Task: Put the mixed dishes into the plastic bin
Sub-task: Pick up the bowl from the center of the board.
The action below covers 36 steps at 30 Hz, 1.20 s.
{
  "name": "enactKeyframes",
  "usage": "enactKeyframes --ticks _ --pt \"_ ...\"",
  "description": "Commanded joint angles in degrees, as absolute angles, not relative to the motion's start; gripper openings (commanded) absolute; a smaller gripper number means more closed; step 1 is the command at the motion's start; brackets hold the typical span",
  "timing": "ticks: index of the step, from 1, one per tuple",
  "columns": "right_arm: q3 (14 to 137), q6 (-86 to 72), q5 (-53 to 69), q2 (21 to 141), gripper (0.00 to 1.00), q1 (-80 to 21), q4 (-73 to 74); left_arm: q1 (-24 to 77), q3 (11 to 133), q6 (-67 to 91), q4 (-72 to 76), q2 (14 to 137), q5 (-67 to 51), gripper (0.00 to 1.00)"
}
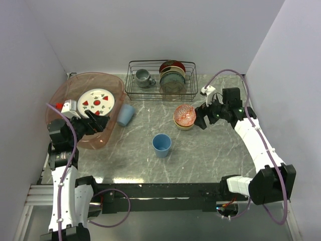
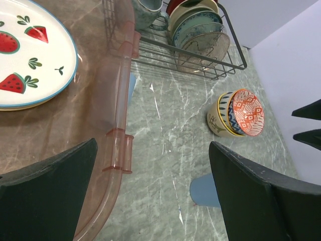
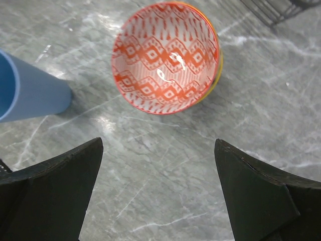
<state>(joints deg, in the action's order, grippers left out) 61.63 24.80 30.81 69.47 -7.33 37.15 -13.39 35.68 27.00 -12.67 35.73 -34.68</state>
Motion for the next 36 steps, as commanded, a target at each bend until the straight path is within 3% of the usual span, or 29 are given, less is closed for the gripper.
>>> enactKeyframes --ticks 1,10,17,30,36 --pt "64.25 22.50 26.72 71.97 1.00 -7.91 36.21 -13.27 35.77 25.75 -10.37 35.24 -35.51 0.99" --pt "65.30 20.48 24.26 76.72 0.92 -7.91 34.80 -13.01 35.68 25.66 -10.46 35.07 -35.24 0.99" --pt "68.29 18.11 25.83 81.73 0.68 -7.91 35.07 -12.75 35.77 25.66 -10.37 35.16 -35.33 0.99" --pt "75.50 13.89 24.44 92.98 0.50 -8.35 35.25 -12.22 35.77 25.58 -10.46 34.81 -34.80 0.99" --pt "75.67 14.59 23.12 95.01 0.34 -8.88 34.89 -12.30 35.77 25.58 -10.37 34.89 -34.81 0.99"
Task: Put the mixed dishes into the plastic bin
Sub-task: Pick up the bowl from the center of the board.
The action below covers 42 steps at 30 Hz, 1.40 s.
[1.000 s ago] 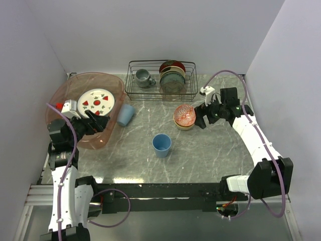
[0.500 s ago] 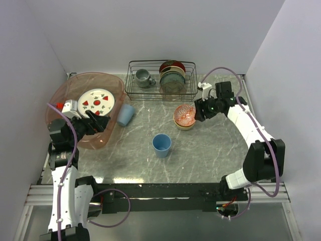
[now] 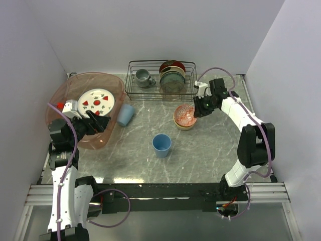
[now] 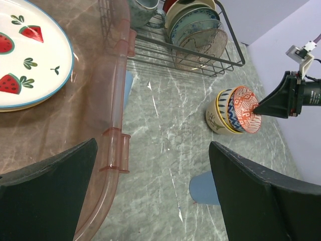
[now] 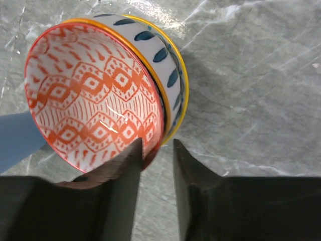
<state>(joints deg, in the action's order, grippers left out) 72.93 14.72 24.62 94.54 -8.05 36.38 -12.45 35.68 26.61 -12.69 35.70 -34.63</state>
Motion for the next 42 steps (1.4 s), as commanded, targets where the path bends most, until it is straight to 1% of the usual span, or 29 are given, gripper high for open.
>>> enactKeyframes --ticks 1,2,3,9,15,23,37,42 --pt "75.76 14.50 23.12 95.10 0.28 -8.79 34.89 -12.22 35.77 25.58 -10.37 34.89 -34.89 0.99" --pt "75.67 14.59 23.29 95.10 0.25 -8.79 34.89 -12.22 35.77 25.58 -10.37 34.89 -34.89 0.99" --pt "75.67 14.50 23.20 95.01 0.18 -8.88 34.63 -12.13 35.68 25.66 -10.28 34.89 -34.81 0.99" --pt "75.15 13.80 23.47 93.52 0.00 -8.79 33.31 -12.22 35.25 26.36 -9.14 35.16 -37.79 0.99" --pt "75.24 13.01 25.92 90.97 0.00 -8.70 32.79 -12.13 35.51 27.07 -9.05 38.75 -40.95 0.99" --pt "73.83 12.48 29.88 86.84 0.00 -7.12 32.43 -12.04 34.89 26.81 -7.65 38.58 -43.85 0.99" --pt "72.33 11.95 37.88 85.87 0.00 -3.25 32.43 -10.37 34.98 26.54 -7.56 39.29 -43.77 0.99" --pt "71.72 11.60 39.81 85.08 0.00 -2.11 32.26 -9.06 34.28 27.60 -5.02 39.64 -47.98 0.99"
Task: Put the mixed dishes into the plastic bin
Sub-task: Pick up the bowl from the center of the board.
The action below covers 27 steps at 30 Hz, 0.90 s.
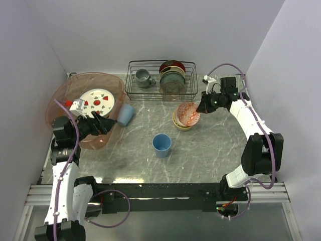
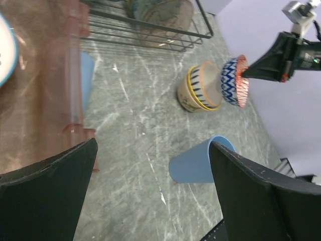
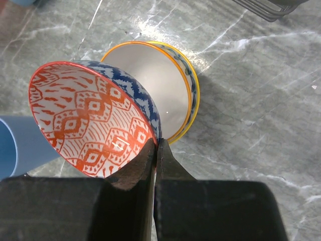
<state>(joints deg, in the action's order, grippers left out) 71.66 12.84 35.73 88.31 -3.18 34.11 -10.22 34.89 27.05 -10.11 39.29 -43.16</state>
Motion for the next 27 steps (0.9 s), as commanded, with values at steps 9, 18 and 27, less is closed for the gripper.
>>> enactKeyframes --ticks 9,18,27 --pt "68.03 10.46 42.71 81.13 0.00 -0.79 30.15 -0.99 33.49 32.69 -1.32 40.07 -48.96 0.99" --pt "63.72 10.11 46.05 75.59 0.00 -0.35 28.21 27.88 40.60 41.92 -2.89 41.82 -19.64 0.99" --pt "62.40 10.55 48.34 71.28 0.00 -0.26 28.83 57.98 57.37 43.33 -7.81 65.99 15.97 0.99"
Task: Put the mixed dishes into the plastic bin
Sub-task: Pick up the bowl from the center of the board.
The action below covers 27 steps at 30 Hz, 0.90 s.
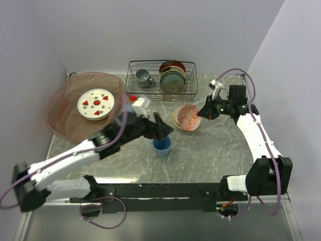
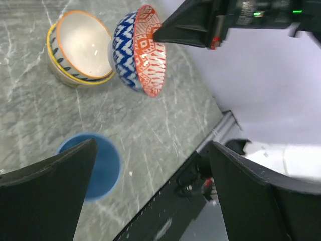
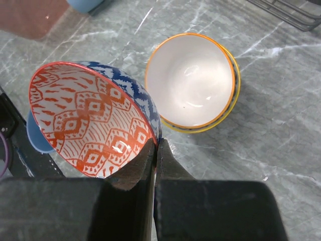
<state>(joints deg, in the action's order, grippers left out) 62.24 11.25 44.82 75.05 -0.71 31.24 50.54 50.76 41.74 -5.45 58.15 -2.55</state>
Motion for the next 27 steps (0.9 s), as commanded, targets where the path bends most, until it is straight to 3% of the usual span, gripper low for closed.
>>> enactKeyframes --ticks 1,8,20,27 --pt "62.49 10.55 48.51 70.58 0.00 -0.26 29.09 59.14 61.13 43.50 -9.91 67.92 20.09 0.99" --pt "64.16 11.42 50.18 69.26 0.00 -0.26 31.73 65.03 73.91 47.02 -20.91 80.84 33.99 0.99" --pt "63.90 11.60 50.80 68.38 0.00 -0.61 32.34 65.92 82.87 51.68 -27.77 89.12 39.72 0.98" --pt "63.28 11.43 51.06 68.29 0.00 -0.70 31.91 65.92 90.86 52.73 -35.06 95.18 42.18 0.86"
